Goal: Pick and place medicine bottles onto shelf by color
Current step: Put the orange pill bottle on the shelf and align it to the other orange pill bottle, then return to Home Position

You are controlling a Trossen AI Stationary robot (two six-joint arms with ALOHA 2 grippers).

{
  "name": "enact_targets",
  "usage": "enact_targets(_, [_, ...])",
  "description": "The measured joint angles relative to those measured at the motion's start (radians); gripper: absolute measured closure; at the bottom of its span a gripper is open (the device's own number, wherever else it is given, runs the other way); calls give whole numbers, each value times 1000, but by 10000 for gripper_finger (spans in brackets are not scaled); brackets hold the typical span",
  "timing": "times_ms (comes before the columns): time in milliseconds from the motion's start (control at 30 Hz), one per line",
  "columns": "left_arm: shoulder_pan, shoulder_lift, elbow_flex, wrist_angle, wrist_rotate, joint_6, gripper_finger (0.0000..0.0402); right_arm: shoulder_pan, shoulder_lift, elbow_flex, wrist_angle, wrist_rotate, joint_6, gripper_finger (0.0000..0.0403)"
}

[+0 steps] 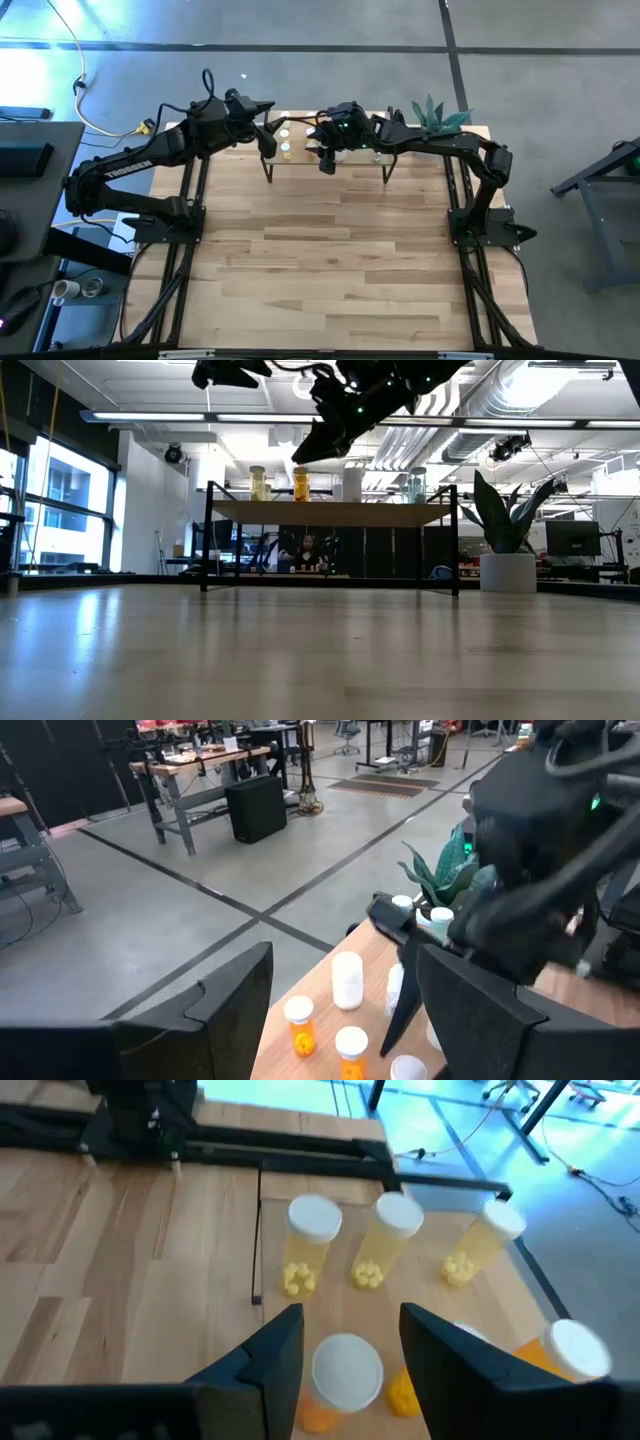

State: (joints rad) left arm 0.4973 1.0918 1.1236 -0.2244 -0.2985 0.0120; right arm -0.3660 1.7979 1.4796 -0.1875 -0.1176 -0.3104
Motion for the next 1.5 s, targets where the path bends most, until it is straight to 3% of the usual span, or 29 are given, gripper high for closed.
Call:
enact_targets(367, [-20, -103, 0, -90, 28, -75, 163, 15, -59, 46, -19, -3, 103, 245])
enact_targets(633, [-108, -191, -21, -170, 47, -99, 163, 86, -87, 179, -130, -3, 49, 245])
enact_targets(1000, [-306, -424, -369, -111, 46, -247, 163, 149, -92, 343, -239, -2, 34, 245])
enact_targets(1300, [-441, -654, -636, -22, 56, -289, 163, 130, -91, 492, -280, 1, 283, 245])
enact_targets(1500, [-481, -790, -765, 26, 60, -271, 163, 143, -91, 589, -342, 1, 332, 245])
